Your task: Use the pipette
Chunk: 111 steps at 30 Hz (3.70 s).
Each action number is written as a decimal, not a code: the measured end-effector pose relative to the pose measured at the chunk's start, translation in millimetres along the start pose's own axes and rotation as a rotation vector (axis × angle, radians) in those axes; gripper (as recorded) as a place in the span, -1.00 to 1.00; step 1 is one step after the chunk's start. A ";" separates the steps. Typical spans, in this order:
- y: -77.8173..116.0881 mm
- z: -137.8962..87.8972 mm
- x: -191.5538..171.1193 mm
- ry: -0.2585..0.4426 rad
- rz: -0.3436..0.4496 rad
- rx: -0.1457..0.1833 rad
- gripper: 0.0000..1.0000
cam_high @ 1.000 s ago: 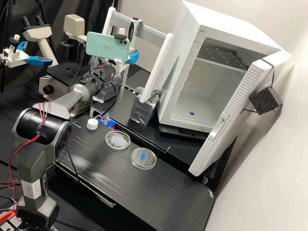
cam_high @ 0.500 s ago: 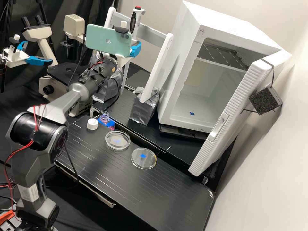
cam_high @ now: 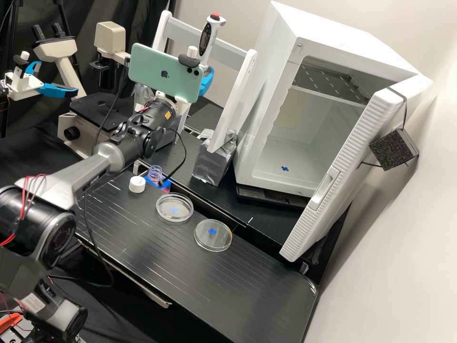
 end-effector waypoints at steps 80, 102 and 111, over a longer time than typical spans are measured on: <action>-146.6 89.4 -83.3 -0.152 -0.051 -0.042 -1.00; -115.5 59.8 -91.3 -0.064 0.048 -0.078 -1.00; -68.3 23.6 -90.5 0.033 0.146 -0.045 -1.00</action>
